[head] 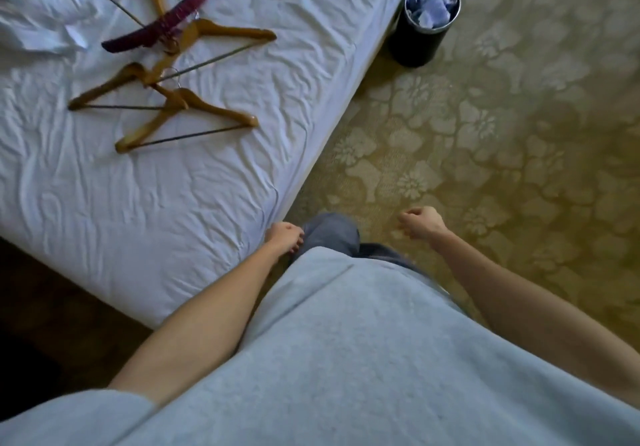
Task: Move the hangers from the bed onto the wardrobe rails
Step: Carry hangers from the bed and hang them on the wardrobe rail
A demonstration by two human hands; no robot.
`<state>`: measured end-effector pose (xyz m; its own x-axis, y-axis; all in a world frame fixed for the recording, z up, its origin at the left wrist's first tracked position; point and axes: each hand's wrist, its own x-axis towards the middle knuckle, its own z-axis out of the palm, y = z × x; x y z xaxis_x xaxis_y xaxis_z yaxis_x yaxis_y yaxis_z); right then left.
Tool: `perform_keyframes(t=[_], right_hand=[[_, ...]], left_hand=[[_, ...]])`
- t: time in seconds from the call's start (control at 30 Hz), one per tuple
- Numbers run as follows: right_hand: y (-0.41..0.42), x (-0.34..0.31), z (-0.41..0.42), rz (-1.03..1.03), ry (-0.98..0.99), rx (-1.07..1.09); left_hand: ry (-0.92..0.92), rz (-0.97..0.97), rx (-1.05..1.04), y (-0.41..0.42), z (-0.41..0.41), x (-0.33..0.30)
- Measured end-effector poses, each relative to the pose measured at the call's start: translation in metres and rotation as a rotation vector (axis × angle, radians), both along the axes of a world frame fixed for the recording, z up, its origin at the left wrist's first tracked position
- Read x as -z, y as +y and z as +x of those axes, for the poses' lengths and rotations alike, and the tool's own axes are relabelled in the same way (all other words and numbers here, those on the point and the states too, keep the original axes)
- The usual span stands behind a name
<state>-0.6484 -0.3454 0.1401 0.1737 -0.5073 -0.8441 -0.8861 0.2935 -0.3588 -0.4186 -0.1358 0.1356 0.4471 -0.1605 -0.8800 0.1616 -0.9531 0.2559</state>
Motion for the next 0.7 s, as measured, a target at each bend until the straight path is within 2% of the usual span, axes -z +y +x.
perform_keyframes(t=[0.17, 0.3, 0.4, 0.5, 0.7], right_hand=[[-0.089, -0.012, 0.113, -0.046, -0.11, -0.146], [-0.151, -0.015, 0.193, -0.097, -0.182, -0.266], [-0.202, -0.011, 0.243, -0.115, -0.211, -0.31], [-0.255, -0.007, 0.276, -0.077, -0.141, -0.379], [-0.367, 0.001, 0.293, -0.123, 0.028, -0.476]], left_hand=[[0.022, 0.089, -0.015, -0.024, 0.044, 0.007], [0.021, 0.127, 0.056, -0.07, 0.076, 0.014], [0.028, 0.123, -0.027, -0.117, 0.102, 0.018], [0.049, 0.126, -0.116, -0.174, 0.139, 0.022], [0.043, -0.025, -0.178, -0.307, 0.215, 0.026]])
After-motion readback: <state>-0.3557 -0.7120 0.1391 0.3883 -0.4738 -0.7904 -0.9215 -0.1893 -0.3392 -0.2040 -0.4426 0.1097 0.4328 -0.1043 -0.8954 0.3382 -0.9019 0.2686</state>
